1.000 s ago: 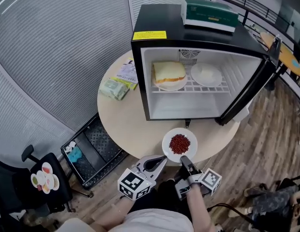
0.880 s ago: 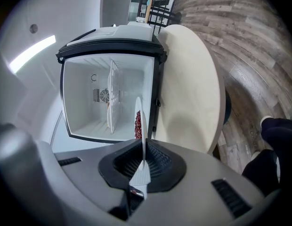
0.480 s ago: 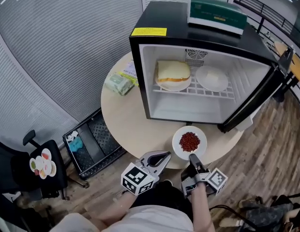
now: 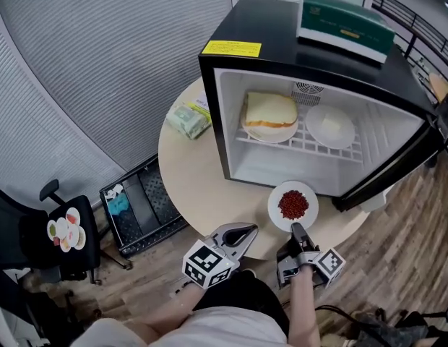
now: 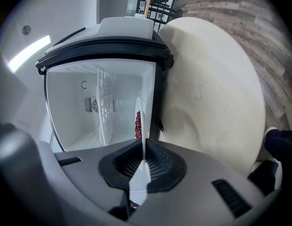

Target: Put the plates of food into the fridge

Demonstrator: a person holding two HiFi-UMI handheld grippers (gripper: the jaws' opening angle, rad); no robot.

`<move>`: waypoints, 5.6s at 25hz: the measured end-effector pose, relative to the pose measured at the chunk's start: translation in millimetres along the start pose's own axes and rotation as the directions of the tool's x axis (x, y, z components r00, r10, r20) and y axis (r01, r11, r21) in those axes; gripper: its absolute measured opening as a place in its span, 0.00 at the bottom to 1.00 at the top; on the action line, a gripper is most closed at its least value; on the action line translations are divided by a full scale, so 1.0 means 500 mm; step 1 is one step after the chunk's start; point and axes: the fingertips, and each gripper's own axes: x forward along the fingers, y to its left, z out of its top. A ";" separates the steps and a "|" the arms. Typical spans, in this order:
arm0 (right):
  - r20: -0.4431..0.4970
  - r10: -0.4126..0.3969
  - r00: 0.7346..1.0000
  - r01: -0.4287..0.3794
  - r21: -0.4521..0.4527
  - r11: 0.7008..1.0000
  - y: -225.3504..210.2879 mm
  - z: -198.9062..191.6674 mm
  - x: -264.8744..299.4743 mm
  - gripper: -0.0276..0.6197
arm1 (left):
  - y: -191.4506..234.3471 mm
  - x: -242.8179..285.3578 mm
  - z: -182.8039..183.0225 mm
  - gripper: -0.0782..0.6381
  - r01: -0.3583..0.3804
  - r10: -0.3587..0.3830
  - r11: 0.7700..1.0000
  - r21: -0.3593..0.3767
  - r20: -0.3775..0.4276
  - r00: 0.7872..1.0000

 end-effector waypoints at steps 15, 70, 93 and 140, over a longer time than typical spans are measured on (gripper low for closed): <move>-0.072 -0.035 0.997 0.027 -0.098 0.995 0.066 0.107 0.192 0.07 | 0.085 0.083 0.046 0.12 -0.065 0.065 0.998 -0.027 0.024 0.998; 0.126 -0.477 0.870 0.333 -0.864 0.379 0.077 0.147 0.349 0.34 | 0.155 0.114 0.069 0.12 -0.105 0.113 0.987 -0.125 0.056 0.992; 0.127 -0.292 0.948 0.239 -0.891 0.387 0.112 0.115 0.257 0.49 | 0.120 0.107 0.062 0.12 -0.052 0.059 0.992 -0.116 0.061 0.996; 0.369 0.048 0.928 0.338 -0.890 0.305 0.260 -0.252 -0.253 0.05 | -0.136 -0.218 0.109 0.12 0.194 -0.204 0.976 0.094 0.107 0.973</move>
